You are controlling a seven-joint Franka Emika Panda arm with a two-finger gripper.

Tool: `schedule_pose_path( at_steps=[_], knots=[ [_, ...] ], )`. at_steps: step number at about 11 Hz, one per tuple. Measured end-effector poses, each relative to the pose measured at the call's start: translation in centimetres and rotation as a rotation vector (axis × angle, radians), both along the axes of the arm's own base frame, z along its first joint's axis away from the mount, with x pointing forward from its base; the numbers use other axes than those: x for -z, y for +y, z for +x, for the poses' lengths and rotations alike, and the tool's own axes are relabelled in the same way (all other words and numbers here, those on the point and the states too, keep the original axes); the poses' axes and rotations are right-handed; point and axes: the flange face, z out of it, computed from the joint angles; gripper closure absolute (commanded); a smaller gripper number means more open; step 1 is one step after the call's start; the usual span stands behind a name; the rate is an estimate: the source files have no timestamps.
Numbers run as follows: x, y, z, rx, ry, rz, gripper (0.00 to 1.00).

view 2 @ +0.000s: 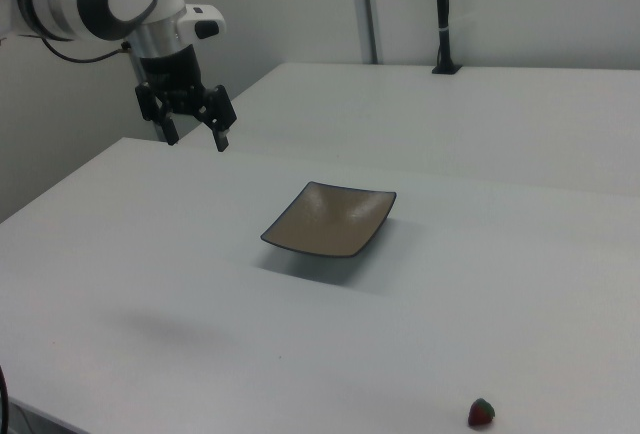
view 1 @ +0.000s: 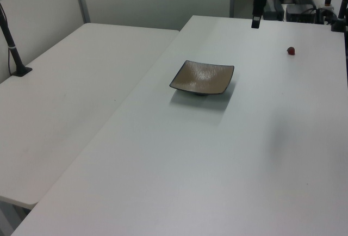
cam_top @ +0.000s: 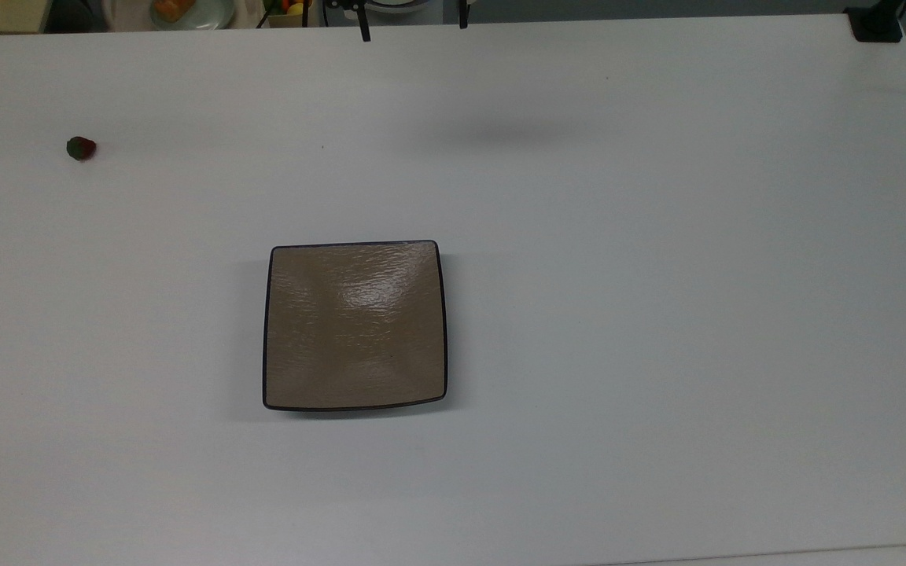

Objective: Strawberries on a ceramic plate
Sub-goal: 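Move the open gripper from above the plate toward the red strawberry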

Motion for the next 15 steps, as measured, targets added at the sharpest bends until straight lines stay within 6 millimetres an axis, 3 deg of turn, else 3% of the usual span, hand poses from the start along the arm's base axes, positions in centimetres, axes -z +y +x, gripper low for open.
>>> schedule_pose_path(
  at_steps=[12, 15],
  knots=[
    [0.4, -2.0, 0.5, 0.035, 0.005, -0.002, 0.0],
    [0.4, -3.6, 0.7, -0.144, -0.007, -0.018, 0.0]
  ],
)
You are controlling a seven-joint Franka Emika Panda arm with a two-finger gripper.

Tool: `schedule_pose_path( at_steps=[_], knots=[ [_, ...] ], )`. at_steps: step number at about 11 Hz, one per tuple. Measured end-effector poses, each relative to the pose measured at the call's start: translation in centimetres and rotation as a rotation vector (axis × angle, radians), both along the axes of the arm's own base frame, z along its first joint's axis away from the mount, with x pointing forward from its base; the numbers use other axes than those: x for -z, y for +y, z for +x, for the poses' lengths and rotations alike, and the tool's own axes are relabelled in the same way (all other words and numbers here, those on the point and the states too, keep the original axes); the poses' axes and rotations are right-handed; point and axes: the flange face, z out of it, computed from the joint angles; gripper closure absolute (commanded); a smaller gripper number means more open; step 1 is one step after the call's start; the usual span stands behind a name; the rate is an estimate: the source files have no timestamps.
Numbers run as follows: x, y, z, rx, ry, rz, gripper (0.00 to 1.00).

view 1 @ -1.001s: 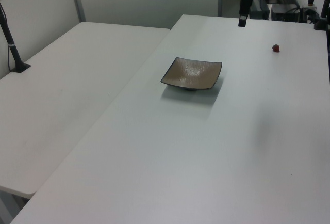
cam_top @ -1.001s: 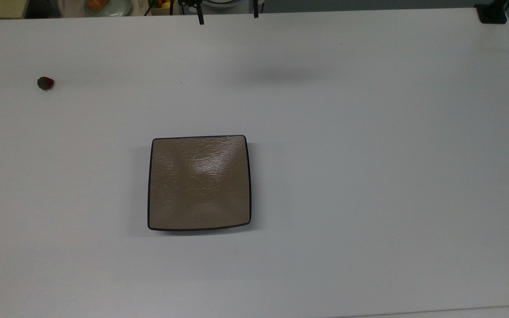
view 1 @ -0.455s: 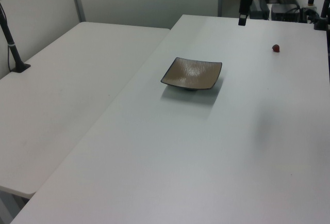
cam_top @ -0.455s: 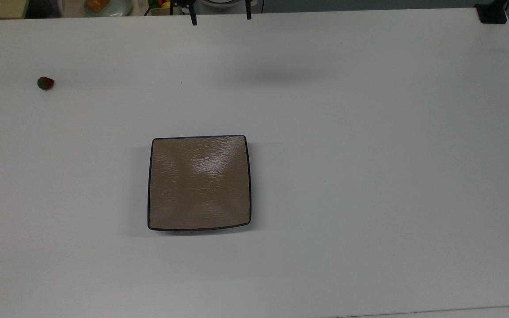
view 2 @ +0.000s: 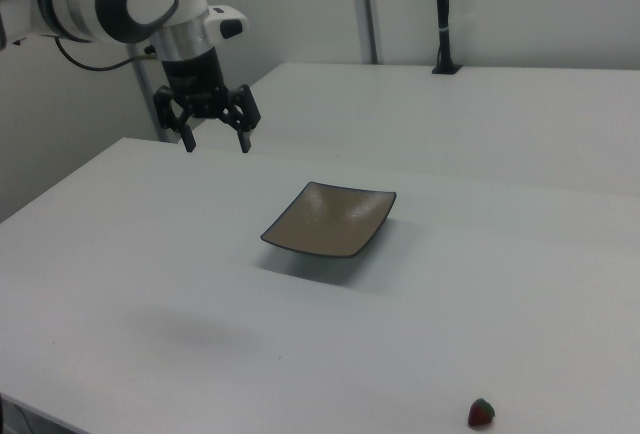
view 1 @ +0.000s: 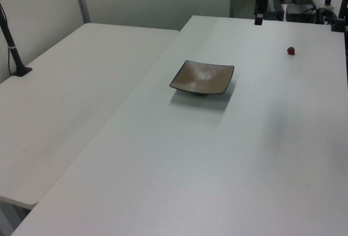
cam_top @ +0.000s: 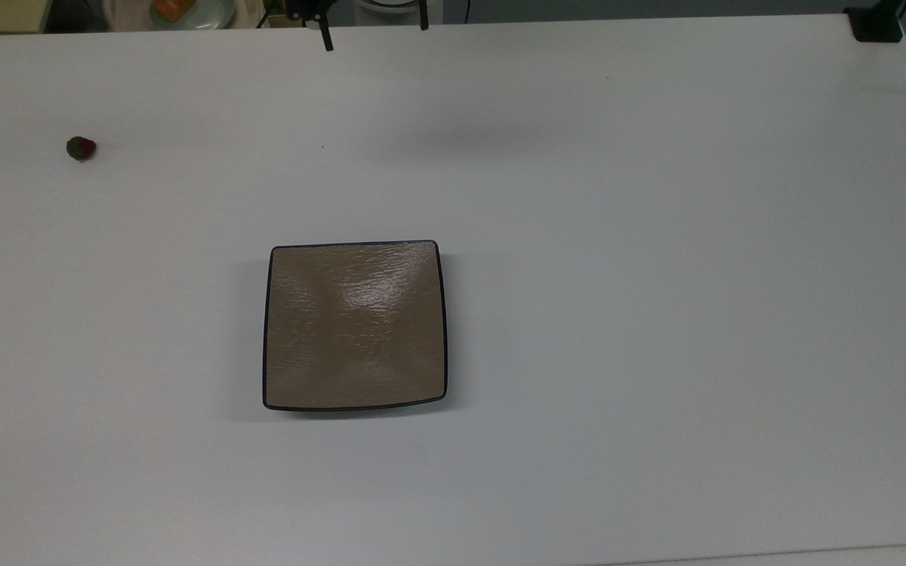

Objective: Strawberries on a ceramic plate
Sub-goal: 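Move the open gripper from above the plate toward the red strawberry, then lower the open gripper over the red strawberry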

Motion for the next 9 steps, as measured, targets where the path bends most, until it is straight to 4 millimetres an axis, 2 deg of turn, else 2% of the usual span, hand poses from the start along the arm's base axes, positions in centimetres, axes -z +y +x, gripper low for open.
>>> schedule_pose_path(
  at_steps=[2, 4, 6, 9],
  knots=[
    [0.0, -2.4, 0.2, -0.217, -0.014, -0.021, 0.0],
    [0.2, -5.7, 0.1, -0.406, -0.003, -0.036, 0.0],
    [0.4, -7.8, -0.1, -0.419, 0.009, -0.036, 0.0],
    [0.8, -12.3, -0.4, -0.396, 0.016, -0.036, 0.0]
  ],
)
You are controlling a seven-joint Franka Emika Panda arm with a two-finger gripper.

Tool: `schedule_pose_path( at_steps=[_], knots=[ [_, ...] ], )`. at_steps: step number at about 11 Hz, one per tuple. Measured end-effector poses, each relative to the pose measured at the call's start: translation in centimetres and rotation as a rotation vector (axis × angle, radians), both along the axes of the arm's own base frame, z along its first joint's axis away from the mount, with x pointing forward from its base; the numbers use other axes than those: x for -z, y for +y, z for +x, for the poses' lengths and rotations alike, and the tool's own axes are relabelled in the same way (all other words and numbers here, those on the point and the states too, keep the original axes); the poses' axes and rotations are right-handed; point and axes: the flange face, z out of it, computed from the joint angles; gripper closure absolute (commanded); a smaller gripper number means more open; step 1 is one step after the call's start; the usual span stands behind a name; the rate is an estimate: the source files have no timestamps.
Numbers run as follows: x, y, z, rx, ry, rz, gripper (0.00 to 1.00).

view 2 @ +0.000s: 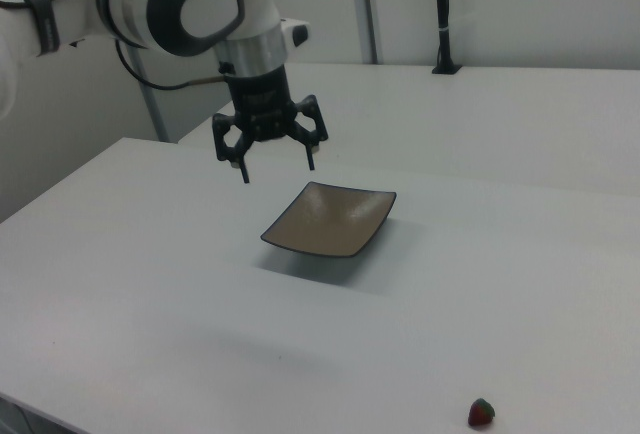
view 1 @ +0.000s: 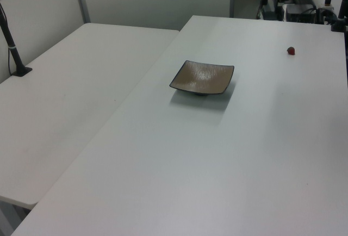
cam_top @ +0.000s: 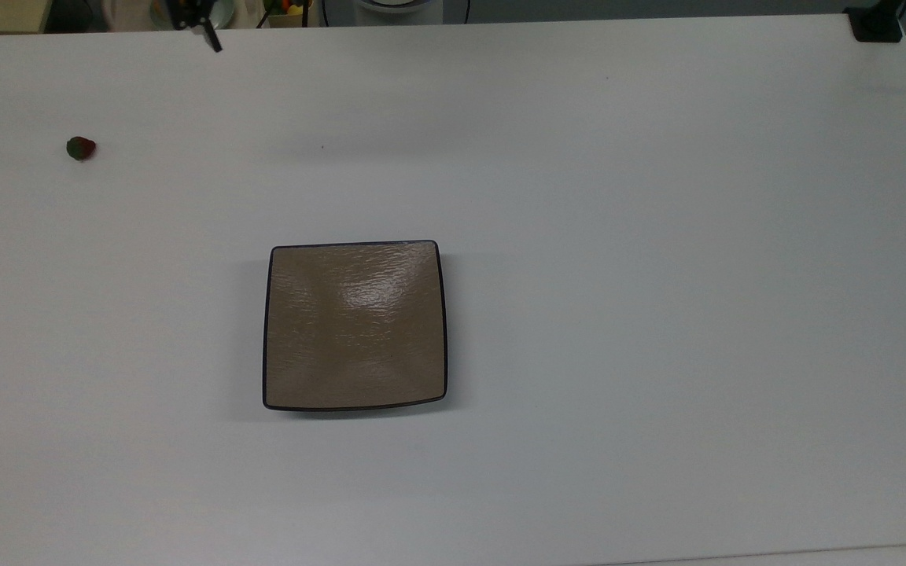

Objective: Strawberries on a ceramic plate
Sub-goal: 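Lower the open gripper over the red strawberry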

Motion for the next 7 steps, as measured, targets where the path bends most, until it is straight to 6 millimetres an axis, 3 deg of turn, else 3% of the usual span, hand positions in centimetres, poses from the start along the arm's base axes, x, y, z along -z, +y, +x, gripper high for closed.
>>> schedule_pose_path(
  at_steps=[3, 7],
  knots=[
    [1.3, -4.7, -0.2, 0.007, 0.015, -0.001, 0.0],
    [4.7, -11.2, 0.3, 0.012, 0.002, -0.011, 0.0]
  ],
)
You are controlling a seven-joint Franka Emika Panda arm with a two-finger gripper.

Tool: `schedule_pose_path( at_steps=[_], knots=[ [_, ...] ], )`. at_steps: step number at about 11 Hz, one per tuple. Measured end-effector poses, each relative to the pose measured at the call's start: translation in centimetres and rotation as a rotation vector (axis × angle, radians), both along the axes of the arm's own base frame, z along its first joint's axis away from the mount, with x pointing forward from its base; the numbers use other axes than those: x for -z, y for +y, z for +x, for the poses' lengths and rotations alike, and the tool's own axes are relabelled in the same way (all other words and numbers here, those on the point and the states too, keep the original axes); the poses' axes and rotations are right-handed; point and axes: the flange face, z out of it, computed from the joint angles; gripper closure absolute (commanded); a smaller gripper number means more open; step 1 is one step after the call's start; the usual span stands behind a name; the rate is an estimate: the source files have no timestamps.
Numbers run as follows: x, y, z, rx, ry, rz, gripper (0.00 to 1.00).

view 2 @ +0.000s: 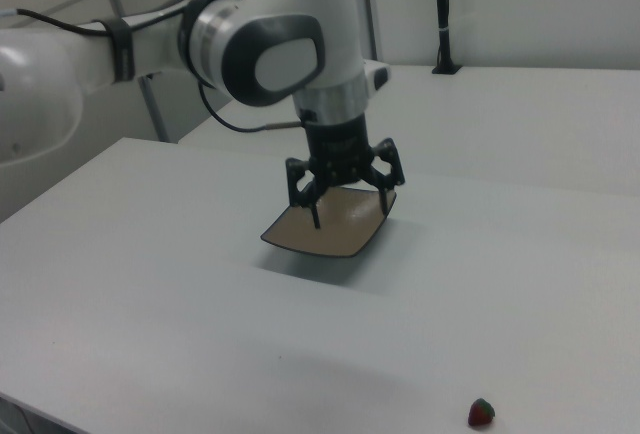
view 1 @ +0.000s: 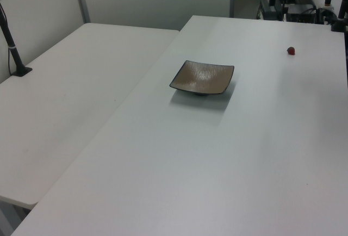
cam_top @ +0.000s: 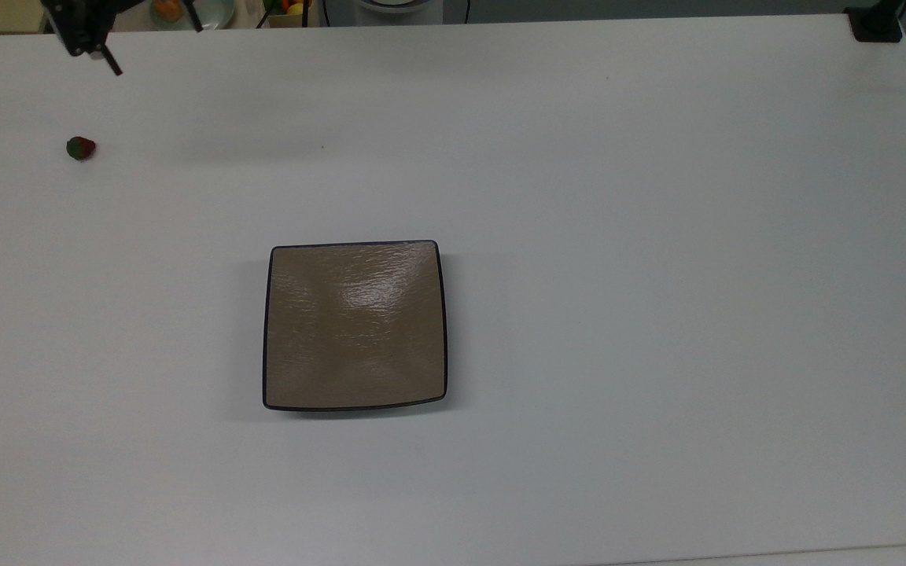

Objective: Strawberries on a ceramic plate
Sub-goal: 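Lower the open gripper over the red strawberry, then close the gripper around the red strawberry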

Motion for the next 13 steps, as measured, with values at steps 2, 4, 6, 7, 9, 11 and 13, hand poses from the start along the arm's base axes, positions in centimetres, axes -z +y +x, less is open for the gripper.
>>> schedule_pose_path(
  at_steps=[2, 4, 6, 7, 9, 11, 13],
  knots=[
    [2.8, -2.0, 0.2, -0.021, 0.009, 0.0, 0.0],
    [5.7, -3.7, 0.4, -0.028, 0.011, -0.005, 0.0],
    [8.0, -6.2, 0.1, -0.05, 0.019, -0.013, 0.0],
    [9.1, -7.6, -0.4, -0.061, 0.035, -0.011, 0.0],
    [10.8, -9.8, -1.1, -0.097, 0.044, -0.016, 0.0],
    [12.7, -11.5, -1.5, -0.16, 0.027, -0.038, 0.0],
    [15.0, -12.5, -1.8, -0.208, 0.008, -0.063, 0.0]
  ],
)
